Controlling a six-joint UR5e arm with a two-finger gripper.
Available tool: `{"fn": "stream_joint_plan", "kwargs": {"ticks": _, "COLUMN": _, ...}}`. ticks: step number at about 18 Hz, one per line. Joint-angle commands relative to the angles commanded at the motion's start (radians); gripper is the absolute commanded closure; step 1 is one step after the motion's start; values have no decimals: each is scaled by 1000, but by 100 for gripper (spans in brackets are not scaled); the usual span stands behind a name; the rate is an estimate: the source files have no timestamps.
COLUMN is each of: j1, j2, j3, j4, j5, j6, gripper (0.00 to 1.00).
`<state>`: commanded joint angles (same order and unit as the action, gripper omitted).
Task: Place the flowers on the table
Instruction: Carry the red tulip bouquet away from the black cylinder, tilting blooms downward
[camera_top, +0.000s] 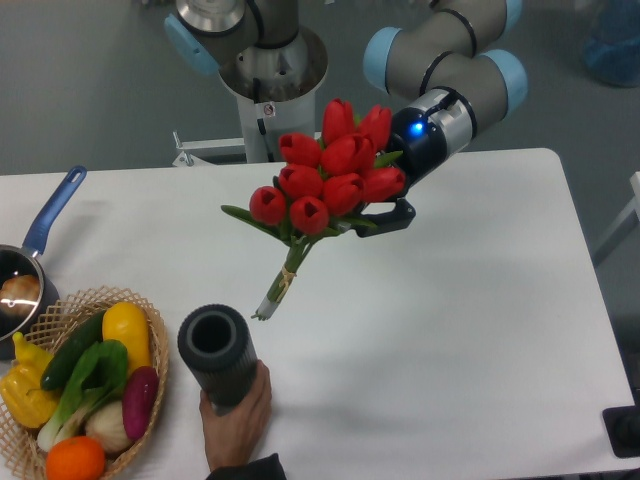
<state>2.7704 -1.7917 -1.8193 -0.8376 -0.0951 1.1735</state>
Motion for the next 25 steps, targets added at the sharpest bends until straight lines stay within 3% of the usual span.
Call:
{"fn": "stream_joint_plan", "kwargs": {"ticks": 11, "j1": 74, "j2": 17, "j3": 15, "j4": -2, "j5": 27, "j6": -5, "gripper": 64}}
{"fn": "stream_joint_plan", "kwargs": {"ticks": 21, "j1": 84, "j2": 48, "j3": 47, "j4": -2, "j5": 293, "j6": -14, "gripper": 64}}
{"fn": "stream_joint_plan", "kwargs": {"ticks": 25, "j1": 80, "j2": 75, "j3": 64, "j4": -3, "j5": 475, "j6": -18, "gripper": 64}}
